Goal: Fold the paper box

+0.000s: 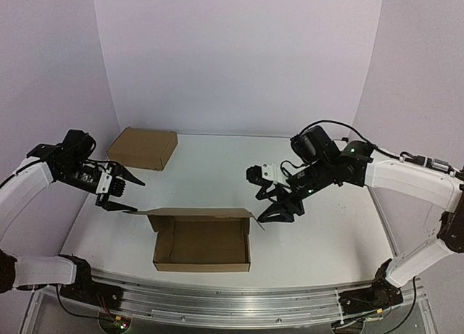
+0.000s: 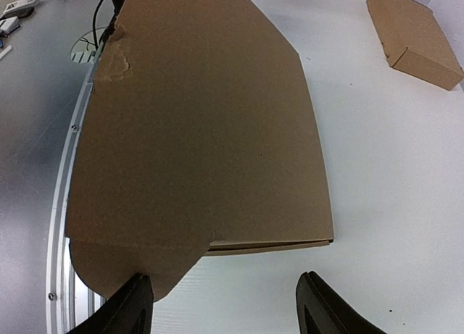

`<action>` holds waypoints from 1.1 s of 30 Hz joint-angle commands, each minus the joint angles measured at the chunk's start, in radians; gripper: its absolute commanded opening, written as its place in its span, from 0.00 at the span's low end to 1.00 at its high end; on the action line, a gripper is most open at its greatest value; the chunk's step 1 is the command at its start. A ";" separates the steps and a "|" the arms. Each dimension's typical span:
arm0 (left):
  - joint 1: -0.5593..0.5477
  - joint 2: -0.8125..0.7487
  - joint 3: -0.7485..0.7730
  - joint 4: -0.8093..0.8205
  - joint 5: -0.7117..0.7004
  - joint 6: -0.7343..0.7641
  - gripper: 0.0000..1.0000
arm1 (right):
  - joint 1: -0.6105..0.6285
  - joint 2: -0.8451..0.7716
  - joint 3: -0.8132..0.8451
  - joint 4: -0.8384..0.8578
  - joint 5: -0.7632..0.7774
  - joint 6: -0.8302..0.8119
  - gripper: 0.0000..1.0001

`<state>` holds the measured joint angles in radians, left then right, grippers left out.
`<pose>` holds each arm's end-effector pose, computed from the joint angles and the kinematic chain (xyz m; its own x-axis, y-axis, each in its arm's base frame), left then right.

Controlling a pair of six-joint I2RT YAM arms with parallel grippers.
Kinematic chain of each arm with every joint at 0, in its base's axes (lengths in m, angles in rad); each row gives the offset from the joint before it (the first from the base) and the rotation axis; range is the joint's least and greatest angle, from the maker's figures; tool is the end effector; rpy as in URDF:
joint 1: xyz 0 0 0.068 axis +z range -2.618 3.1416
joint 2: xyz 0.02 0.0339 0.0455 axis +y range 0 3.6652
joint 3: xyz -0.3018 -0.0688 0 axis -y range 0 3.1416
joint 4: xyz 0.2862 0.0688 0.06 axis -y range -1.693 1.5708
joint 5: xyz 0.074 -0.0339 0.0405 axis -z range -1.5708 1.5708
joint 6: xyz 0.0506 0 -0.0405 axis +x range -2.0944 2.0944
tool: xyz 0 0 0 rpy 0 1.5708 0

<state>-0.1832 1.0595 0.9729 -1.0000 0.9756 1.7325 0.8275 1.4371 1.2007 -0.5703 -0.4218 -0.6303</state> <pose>0.1991 -0.0795 0.3211 0.6150 0.4488 -0.6483 0.7814 -0.2366 0.5774 0.2251 0.2755 0.3171 0.1142 -0.6704 -0.7332 -0.9855 0.0170 -0.1690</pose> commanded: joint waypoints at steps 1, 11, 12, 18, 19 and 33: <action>-0.009 -0.042 -0.036 -0.022 0.031 0.018 0.67 | 0.035 0.023 0.020 0.080 -0.013 0.043 0.69; -0.057 -0.091 -0.167 0.096 0.001 -0.101 0.71 | 0.106 0.082 0.002 0.230 0.072 0.157 0.70; -0.057 -0.088 -0.162 0.147 -0.013 -0.168 0.71 | 0.106 0.083 0.016 0.229 0.149 0.192 0.70; -0.054 -0.028 0.047 0.237 -0.187 -0.614 0.73 | 0.105 0.074 0.252 -0.034 0.595 0.690 0.64; -0.053 -0.040 0.080 0.211 -0.201 -0.665 0.74 | 0.105 0.067 0.286 -0.106 0.611 0.812 0.61; -0.055 -0.139 0.287 -0.375 -0.311 -0.458 0.93 | 0.470 -0.074 0.218 -0.379 0.716 0.801 0.72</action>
<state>-0.2367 0.8708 1.2068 -1.0970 0.7011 1.1949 1.2342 1.3444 1.4293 -0.8752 0.2066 0.1775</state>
